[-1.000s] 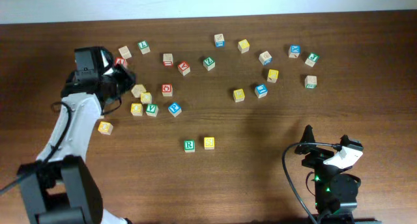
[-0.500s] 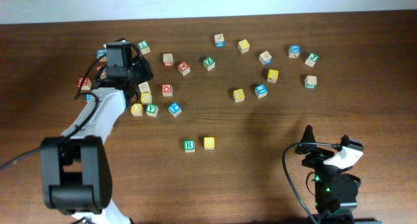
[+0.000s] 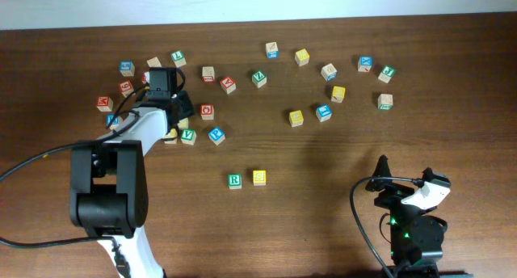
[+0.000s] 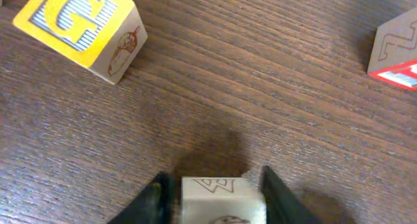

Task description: Spell out RSS

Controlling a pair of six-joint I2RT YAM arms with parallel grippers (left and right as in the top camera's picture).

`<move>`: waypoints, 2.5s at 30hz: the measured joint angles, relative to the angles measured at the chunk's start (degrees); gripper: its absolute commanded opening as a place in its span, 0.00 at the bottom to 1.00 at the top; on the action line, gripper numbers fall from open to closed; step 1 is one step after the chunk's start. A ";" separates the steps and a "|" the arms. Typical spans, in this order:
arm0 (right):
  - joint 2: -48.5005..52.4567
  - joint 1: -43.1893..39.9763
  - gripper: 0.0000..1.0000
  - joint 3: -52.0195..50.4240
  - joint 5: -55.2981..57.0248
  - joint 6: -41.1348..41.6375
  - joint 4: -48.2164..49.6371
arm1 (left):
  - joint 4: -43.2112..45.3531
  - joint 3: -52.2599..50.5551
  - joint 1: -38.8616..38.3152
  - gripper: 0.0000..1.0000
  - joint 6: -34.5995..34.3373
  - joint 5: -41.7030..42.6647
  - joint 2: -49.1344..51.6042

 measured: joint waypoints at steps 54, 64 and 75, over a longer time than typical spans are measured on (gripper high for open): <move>0.04 0.00 0.98 0.00 0.00 -0.04 0.00 | -4.04 1.31 -38.91 0.45 -12.37 37.00 2.23; 0.04 0.00 0.98 0.00 0.00 0.00 0.00 | -34.51 9.86 -35.50 0.01 6.47 21.64 -15.58; 0.04 0.00 0.98 0.00 0.00 0.02 0.00 | -24.65 4.37 -45.62 0.00 3.23 30.03 -3.32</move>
